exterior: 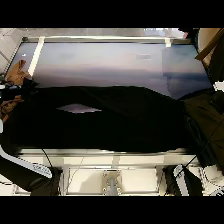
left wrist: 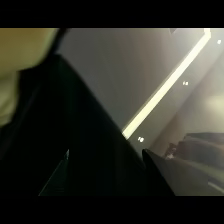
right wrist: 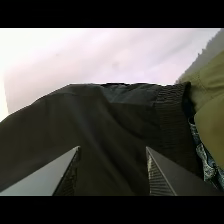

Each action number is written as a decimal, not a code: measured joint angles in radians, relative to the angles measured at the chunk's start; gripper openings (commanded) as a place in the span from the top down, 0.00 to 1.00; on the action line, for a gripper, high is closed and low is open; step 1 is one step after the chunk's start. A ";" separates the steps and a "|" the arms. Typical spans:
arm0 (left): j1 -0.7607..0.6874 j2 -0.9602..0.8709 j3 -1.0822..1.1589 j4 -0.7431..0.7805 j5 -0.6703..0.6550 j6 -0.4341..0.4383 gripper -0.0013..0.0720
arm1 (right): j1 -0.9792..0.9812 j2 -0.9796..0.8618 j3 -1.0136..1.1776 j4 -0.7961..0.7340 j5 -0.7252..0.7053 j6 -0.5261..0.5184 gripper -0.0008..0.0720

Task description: Fold the clothes and pants, and hang the long-sleeved shirts on hangers.

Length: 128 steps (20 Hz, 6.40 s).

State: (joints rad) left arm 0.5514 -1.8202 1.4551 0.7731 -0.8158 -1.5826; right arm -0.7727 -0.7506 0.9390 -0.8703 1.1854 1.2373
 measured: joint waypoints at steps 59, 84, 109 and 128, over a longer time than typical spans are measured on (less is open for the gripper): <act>-0.093 0.095 0.104 0.705 -0.225 -0.118 0.52 | 0.000 0.000 0.000 -0.049 0.002 0.005 0.37; 0.927 0.682 -0.806 0.114 -0.465 0.345 0.16 | -0.130 0.008 -0.160 0.069 0.231 -0.101 0.36; 0.632 0.387 -0.764 -0.003 -0.310 0.483 0.97 | -0.163 0.086 -0.110 0.169 0.283 -0.101 0.36; 0.604 0.532 -0.760 -0.042 -0.310 0.490 0.97 | -0.441 -0.027 -0.522 -0.251 0.254 -0.044 0.12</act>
State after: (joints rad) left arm 1.1553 -1.2881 0.6956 0.7315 -1.1255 -1.0924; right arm -1.2133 -0.7776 0.4171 -1.1213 1.4395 1.1934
